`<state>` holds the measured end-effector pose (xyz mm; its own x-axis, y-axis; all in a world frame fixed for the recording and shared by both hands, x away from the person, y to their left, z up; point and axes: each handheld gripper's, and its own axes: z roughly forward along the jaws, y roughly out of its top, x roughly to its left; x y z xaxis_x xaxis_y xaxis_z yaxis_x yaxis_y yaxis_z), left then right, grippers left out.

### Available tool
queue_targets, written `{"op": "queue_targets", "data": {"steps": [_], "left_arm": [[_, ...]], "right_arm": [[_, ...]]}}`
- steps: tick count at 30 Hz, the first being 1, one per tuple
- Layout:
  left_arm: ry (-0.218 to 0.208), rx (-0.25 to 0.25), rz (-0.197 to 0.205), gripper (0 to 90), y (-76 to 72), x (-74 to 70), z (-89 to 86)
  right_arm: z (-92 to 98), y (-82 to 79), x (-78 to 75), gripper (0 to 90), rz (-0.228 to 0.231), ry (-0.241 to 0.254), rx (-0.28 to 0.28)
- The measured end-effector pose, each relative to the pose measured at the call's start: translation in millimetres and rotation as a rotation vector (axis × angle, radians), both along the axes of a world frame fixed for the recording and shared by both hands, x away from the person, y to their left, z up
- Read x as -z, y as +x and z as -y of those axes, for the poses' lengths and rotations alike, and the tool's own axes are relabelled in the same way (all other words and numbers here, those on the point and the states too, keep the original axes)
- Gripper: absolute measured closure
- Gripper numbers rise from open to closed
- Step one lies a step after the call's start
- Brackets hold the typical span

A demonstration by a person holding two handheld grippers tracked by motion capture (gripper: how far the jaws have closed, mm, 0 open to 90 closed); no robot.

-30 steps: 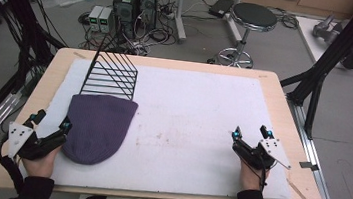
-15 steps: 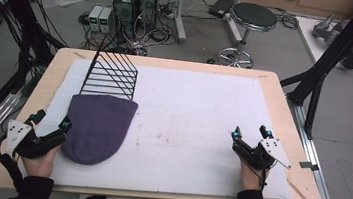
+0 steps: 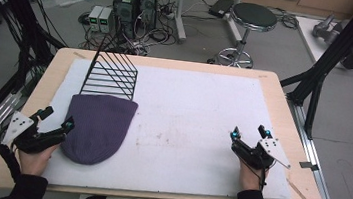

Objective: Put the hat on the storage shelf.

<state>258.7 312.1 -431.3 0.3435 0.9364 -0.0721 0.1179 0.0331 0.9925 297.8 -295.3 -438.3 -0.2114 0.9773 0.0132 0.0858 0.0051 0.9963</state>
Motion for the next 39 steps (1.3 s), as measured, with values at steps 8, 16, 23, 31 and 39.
{"op": "queue_targets", "data": {"steps": [8, 16, 23, 31, 39], "left_arm": [[0.134, 0.119, -0.072, 15.7, 6.0, -4.3, 6.0], [0.171, 0.233, -0.132, 16.9, 7.8, -8.7, -0.8], [0.197, 0.378, -0.159, 18.4, 7.4, -10.8, -5.7], [0.279, 0.534, -0.235, 19.3, 4.5, -4.6, -0.9], [0.346, 0.622, -0.268, 21.8, 2.4, -5.9, 0.7]], "right_arm": [[0.3, -0.2, 0.0, 12.2, 0.000, -0.004, -0.004], [0.5, -0.4, -0.6, 12.3, 0.003, -0.002, -0.015], [3.1, 0.1, -1.6, 12.2, 0.018, 0.004, -0.035], [0.0, -1.3, -2.6, 12.2, 0.026, 0.007, -0.061], [0.2, -1.2, -2.6, 12.2, 0.030, 0.006, -0.061]]}}
